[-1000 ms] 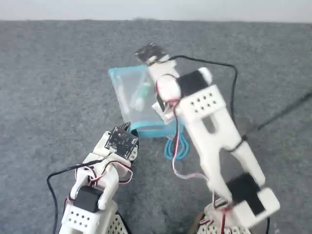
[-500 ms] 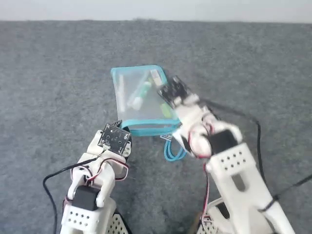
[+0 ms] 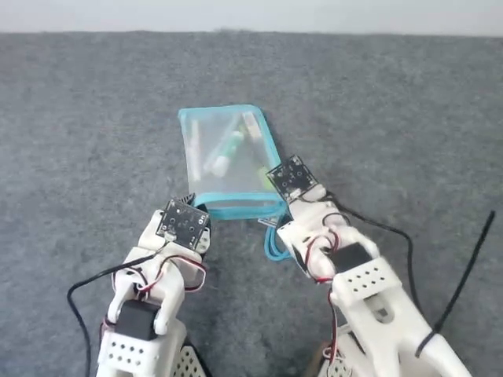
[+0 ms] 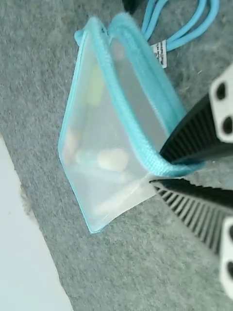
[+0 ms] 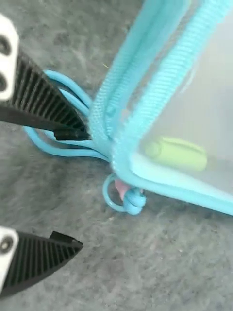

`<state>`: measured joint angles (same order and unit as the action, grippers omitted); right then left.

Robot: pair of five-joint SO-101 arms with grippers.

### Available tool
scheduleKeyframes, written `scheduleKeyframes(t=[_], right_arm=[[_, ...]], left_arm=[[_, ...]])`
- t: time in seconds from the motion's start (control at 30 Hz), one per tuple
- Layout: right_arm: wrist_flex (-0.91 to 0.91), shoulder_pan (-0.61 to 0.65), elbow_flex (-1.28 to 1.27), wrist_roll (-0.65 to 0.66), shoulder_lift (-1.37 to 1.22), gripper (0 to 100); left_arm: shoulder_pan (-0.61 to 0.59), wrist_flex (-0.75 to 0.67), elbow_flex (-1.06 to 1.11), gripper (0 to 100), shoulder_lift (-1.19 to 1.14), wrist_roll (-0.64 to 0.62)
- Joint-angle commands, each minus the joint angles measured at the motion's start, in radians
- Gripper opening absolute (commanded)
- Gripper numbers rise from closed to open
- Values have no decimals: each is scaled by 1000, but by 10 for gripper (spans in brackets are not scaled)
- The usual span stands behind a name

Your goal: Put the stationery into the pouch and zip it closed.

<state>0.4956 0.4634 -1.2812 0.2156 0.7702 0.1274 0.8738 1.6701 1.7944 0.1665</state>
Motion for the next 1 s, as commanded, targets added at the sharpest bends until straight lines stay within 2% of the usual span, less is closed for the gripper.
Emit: scheduleKeyframes(t=[0.0, 0.13, 0.23, 0.37, 0.53, 0.8, 0.97], right_arm=[[-143, -7, -41, -11, 39, 303], [-236, -2, -87, -11, 39, 303], [-239, 10, -87, -11, 39, 303], [-237, 18, -91, -11, 39, 303], [-237, 13, -92, -3, 41, 303], [-237, 22, -94, -3, 47, 303], [-246, 142, -106, -3, 47, 303]], left_arm=[[-2, 5, -41, 13, 25, -2], [2, -2, -53, 13, 25, -5], [-6, 18, -111, 13, 25, -61], [-80, 60, -191, 13, 25, -60], [-195, 0, -231, 12, 25, -66], [-213, -8, -254, 12, 25, -143], [-207, -14, -255, 12, 25, -144]])
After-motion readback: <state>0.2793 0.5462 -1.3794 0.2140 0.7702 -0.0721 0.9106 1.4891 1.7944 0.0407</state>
